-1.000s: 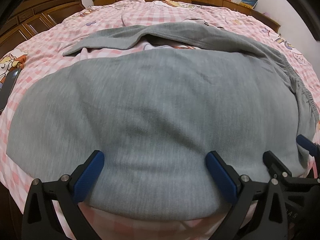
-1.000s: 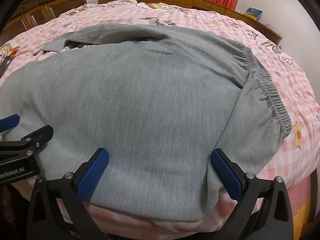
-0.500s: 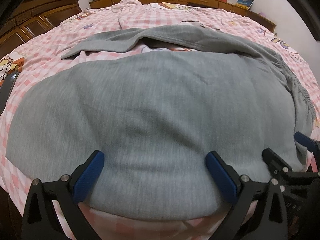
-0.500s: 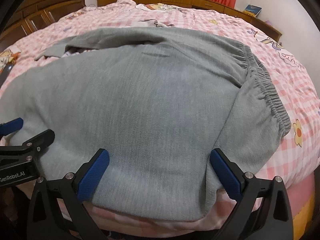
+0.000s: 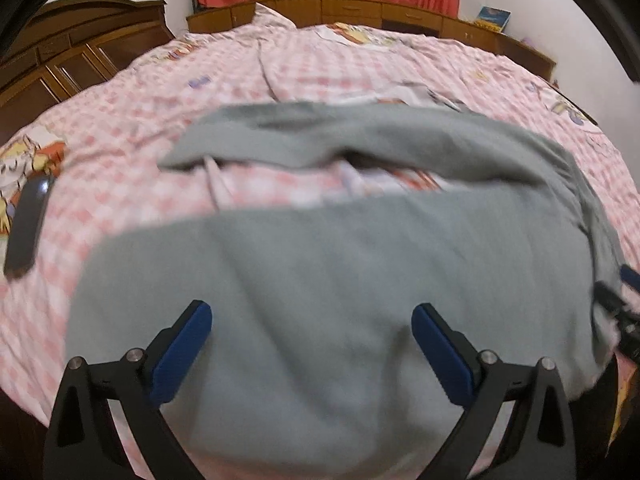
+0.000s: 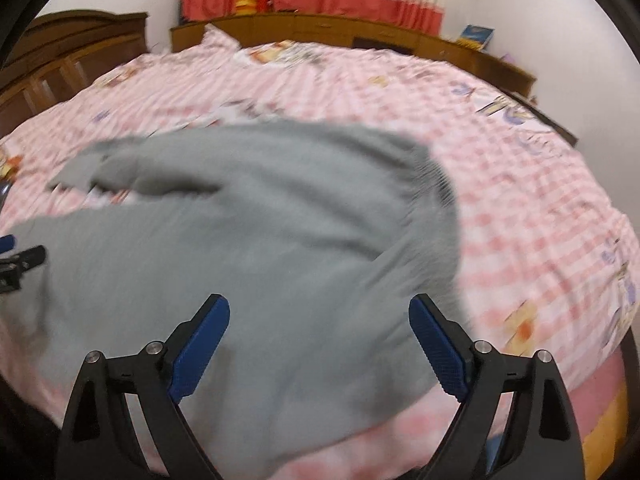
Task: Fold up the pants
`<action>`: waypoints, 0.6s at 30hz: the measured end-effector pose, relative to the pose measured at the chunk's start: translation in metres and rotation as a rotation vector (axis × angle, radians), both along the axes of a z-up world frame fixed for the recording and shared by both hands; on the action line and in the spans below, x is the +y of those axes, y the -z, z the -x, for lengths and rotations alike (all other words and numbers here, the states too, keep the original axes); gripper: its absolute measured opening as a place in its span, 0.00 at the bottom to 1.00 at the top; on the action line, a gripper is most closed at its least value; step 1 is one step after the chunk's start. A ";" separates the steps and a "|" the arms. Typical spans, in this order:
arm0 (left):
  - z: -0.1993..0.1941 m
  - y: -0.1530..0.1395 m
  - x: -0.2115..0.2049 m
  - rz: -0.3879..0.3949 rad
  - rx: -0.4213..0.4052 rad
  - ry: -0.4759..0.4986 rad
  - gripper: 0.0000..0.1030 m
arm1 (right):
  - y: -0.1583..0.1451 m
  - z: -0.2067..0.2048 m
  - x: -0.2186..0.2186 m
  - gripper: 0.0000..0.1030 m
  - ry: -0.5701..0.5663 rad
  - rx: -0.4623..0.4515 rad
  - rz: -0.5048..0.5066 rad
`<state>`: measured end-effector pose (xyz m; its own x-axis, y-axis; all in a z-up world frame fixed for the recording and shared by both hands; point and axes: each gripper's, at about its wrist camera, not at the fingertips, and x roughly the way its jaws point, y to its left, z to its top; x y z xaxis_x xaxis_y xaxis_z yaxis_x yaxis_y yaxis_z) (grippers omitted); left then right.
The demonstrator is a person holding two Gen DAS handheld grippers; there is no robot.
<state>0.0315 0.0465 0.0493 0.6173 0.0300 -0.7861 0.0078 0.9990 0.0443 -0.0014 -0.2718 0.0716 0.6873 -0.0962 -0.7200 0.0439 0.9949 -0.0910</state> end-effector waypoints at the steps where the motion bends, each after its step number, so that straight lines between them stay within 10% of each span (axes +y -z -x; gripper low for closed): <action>1: -0.012 -0.004 0.007 -0.018 -0.004 -0.012 0.99 | -0.004 -0.009 -0.009 0.90 0.012 -0.003 0.003; 18: -0.187 -0.022 0.116 -0.051 -0.046 -0.166 0.99 | 0.001 -0.138 -0.128 0.88 0.235 0.072 -0.099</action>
<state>0.2188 0.1630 0.0708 0.6361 0.1738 -0.7518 -0.1602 0.9828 0.0917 0.1369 -0.4000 0.0705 0.6009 -0.1738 -0.7802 0.2720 0.9623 -0.0048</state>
